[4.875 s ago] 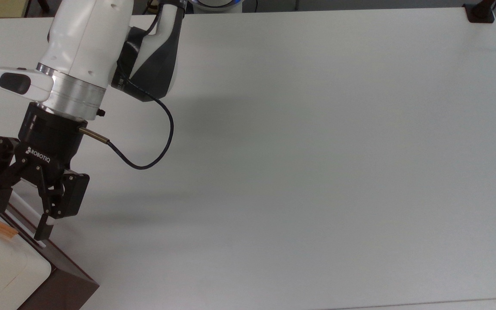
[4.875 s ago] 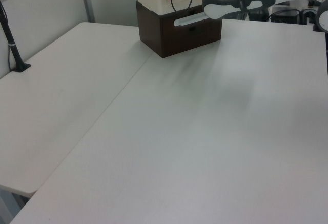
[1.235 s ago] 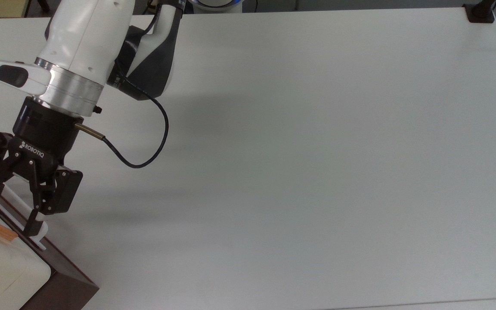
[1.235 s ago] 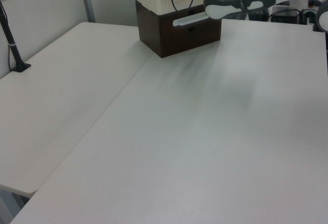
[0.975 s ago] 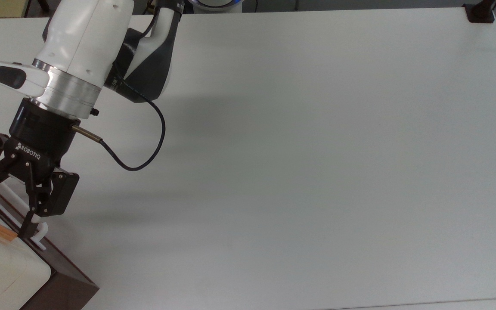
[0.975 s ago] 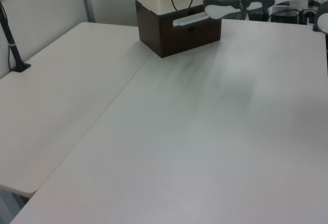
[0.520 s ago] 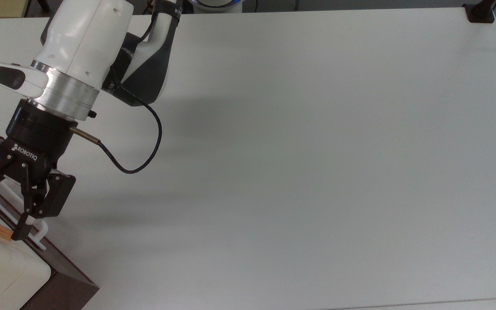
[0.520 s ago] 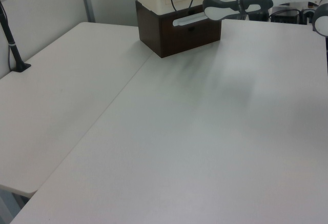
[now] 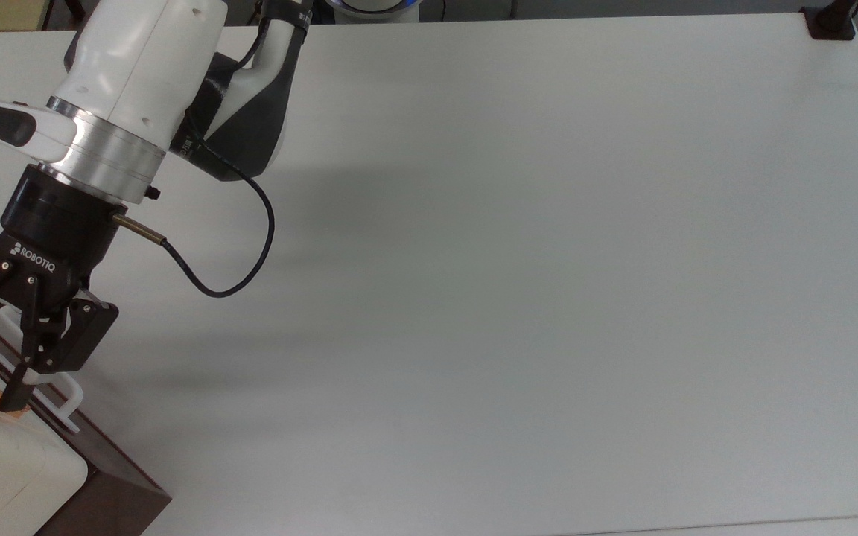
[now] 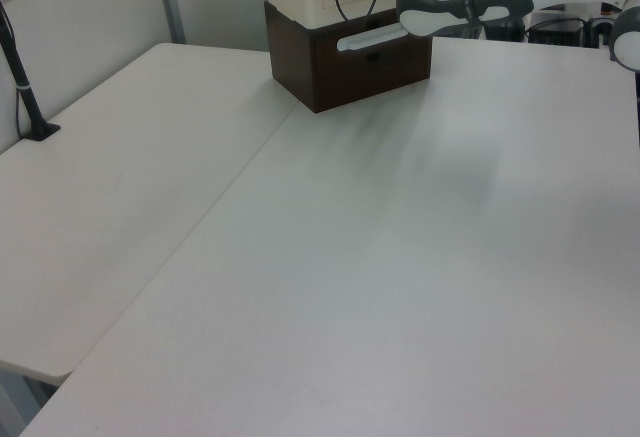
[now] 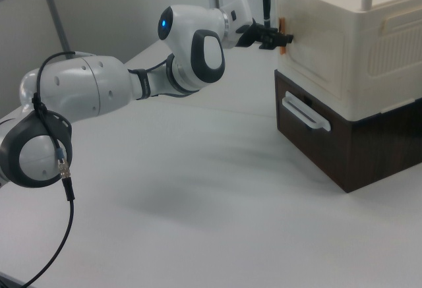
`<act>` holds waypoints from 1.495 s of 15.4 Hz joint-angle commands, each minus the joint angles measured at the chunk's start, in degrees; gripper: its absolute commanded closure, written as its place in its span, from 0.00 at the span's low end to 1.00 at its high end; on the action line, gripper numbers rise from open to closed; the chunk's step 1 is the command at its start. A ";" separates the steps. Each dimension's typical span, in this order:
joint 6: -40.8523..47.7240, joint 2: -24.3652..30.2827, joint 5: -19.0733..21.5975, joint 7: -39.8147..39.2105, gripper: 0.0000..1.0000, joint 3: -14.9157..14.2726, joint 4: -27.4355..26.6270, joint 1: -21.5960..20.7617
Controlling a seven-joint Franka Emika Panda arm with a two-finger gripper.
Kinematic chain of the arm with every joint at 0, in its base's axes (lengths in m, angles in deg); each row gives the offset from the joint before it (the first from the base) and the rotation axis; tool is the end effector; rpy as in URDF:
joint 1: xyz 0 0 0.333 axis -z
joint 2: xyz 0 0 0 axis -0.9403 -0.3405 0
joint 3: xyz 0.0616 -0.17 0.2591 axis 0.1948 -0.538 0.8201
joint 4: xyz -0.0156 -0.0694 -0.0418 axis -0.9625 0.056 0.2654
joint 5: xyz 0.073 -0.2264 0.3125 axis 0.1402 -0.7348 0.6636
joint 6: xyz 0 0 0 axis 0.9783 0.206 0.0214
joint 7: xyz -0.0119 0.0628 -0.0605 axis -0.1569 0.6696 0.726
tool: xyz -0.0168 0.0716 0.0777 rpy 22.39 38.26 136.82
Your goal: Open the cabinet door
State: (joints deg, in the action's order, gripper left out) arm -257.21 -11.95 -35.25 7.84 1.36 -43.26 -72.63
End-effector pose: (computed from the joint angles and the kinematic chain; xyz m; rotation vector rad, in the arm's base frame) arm 0.7944 -0.1439 0.5288 2.3269 -0.5761 1.6302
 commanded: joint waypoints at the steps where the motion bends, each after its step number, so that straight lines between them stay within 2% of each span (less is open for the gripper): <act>1: -1.10 -0.61 -0.79 0.02 0.55 -1.86 0.83 -0.54; 9: -1.10 -0.52 -0.79 0.11 0.88 -1.77 0.74 -0.81; 16: -1.10 1.15 -0.70 0.20 0.92 -1.07 0.13 -0.72; 20: -1.10 4.48 -0.88 -0.24 0.94 1.21 -2.24 -0.81; 23: -1.02 7.38 -0.88 -2.34 0.95 4.28 -4.96 -0.63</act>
State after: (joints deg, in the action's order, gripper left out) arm -257.31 -11.35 -35.26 7.45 1.65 -43.59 -72.98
